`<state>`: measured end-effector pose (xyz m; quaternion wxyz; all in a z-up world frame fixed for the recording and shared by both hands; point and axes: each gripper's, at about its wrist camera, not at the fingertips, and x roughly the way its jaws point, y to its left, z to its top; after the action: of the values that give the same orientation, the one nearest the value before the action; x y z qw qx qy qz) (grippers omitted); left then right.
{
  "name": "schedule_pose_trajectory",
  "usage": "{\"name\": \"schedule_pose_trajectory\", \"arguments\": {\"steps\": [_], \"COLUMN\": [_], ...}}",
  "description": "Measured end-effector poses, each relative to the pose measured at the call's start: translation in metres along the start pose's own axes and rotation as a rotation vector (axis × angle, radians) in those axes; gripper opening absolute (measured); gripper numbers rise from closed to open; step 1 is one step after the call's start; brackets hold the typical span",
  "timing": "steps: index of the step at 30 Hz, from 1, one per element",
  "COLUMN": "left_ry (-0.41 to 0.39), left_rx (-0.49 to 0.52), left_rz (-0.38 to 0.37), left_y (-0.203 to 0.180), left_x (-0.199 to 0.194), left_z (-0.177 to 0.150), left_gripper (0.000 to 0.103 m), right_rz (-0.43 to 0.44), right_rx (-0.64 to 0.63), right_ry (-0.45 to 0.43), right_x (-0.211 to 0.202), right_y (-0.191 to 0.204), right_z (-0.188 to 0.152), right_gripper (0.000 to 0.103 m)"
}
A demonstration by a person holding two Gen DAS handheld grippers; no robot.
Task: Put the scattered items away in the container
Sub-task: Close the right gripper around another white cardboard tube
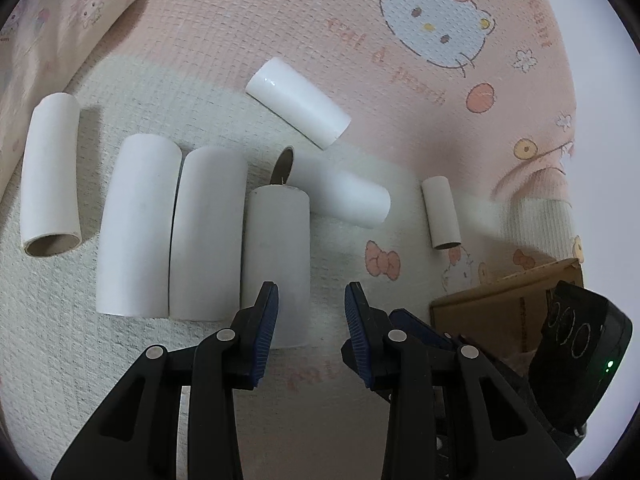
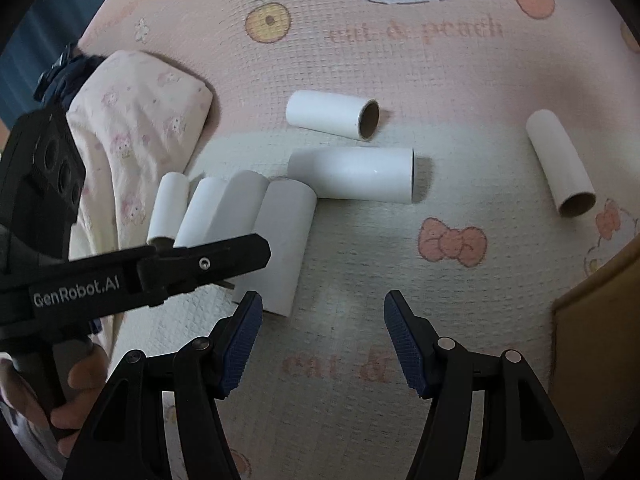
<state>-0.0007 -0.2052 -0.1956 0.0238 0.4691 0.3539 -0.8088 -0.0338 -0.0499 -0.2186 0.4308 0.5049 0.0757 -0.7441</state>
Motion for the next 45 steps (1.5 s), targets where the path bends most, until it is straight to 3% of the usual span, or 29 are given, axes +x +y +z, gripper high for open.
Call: {"name": "schedule_pose_trajectory", "arguments": {"steps": [6,16,21,24,33,39,45], "left_ry": [0.013,0.068,0.061,0.059,0.079,0.052,0.036], "left_rx": [0.019,-0.059,-0.027,-0.003,0.02,0.123,0.037], "left_rz": [0.075,-0.041,-0.04,-0.035,-0.055,0.011,-0.04], "left_y": [0.001,0.008,-0.001,-0.006,-0.019,-0.033,-0.015], "left_x": [0.008,0.02,0.021,0.019,0.008,-0.004,-0.012], "left_z": [-0.001,-0.005,-0.009,-0.014,-0.047,-0.06,-0.048], "left_gripper": [0.039,0.038,0.038,0.037,0.037,0.037,0.038], "right_rz": [0.038,0.056,0.062,0.021,0.023,-0.016,-0.018], "right_rx": [0.025,-0.028,-0.029,-0.051,-0.015,-0.092,-0.08], "right_ry": [0.013,0.006,0.012,0.022,0.094,0.107,0.096], "right_x": [0.007,0.01,0.014,0.015,0.0,-0.015,-0.025], "right_y": [0.002,0.009,0.008,0.007,0.001,0.017,0.011], "right_z": [0.001,-0.005,-0.006,-0.007,-0.026,-0.043,-0.035], "right_gripper": [0.061,0.06,0.043,0.034,0.034,0.032,0.033]}}
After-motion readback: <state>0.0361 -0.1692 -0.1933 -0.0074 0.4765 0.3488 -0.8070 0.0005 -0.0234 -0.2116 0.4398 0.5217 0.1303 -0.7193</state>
